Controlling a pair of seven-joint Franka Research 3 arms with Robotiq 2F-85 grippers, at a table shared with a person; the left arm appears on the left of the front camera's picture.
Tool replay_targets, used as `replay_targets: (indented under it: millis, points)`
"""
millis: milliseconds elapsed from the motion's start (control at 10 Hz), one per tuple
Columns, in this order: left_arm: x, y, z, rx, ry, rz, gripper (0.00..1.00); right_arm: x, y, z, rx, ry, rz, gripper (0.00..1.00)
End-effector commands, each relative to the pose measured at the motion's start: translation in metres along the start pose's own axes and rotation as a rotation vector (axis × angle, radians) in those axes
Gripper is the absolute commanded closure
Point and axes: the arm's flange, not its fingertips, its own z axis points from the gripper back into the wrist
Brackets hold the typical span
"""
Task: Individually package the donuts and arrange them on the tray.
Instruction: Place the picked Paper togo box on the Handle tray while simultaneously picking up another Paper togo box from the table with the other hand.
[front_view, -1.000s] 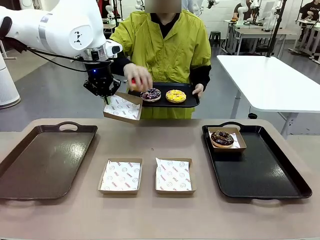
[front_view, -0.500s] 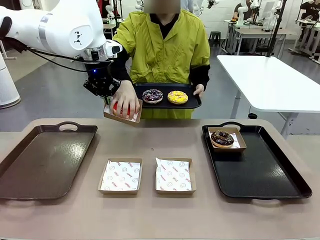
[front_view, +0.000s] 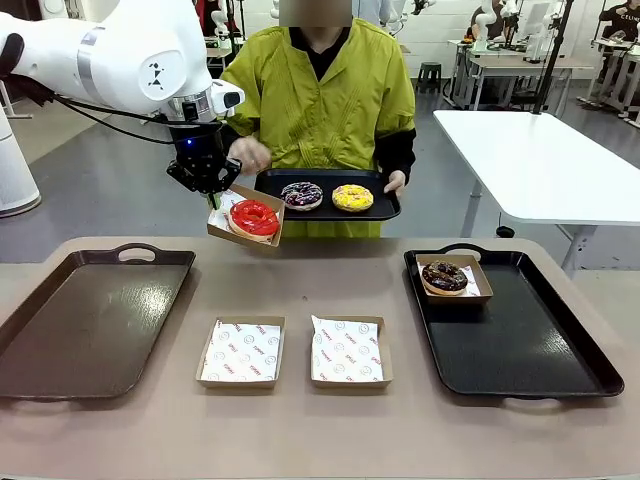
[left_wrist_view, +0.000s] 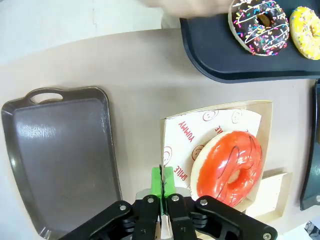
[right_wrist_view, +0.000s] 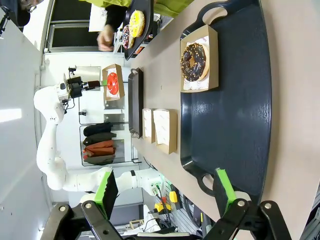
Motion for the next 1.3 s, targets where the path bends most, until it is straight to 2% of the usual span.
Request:
replay_targets:
  millis: [0, 300, 500, 700, 900, 1200]
  points:
    - [-0.001, 0.001, 0.0, -0.006, -0.005, -0.007, 1.0, -0.005, 0.002, -0.003, -0.002, -0.011, -0.015, 0.0]
    - [0.0, 0.0, 0.0, 0.0, 0.0, 0.0, 0.99, 0.0, 0.0, 0.0, 0.0, 0.0, 0.0, 0.0]
    - [-0.013, 0.031, 0.022, -0.04, 0.058, -0.01, 0.99, 0.0, 0.042, -0.034, -0.138, 0.041, 0.014, 0.0]
    - [-0.037, 0.075, 0.049, -0.053, 0.099, -0.016, 0.99, 0.003, 0.1, -0.076, -0.226, 0.126, -0.01, 0.0]
    - [-0.055, 0.123, 0.052, -0.054, 0.123, -0.001, 0.99, 0.001, 0.138, -0.129, -0.356, 0.143, -0.002, 0.0]
    - [-0.07, 0.184, 0.029, -0.004, 0.089, 0.024, 0.99, -0.012, 0.16, -0.229, -0.555, 0.153, 0.044, 0.0]
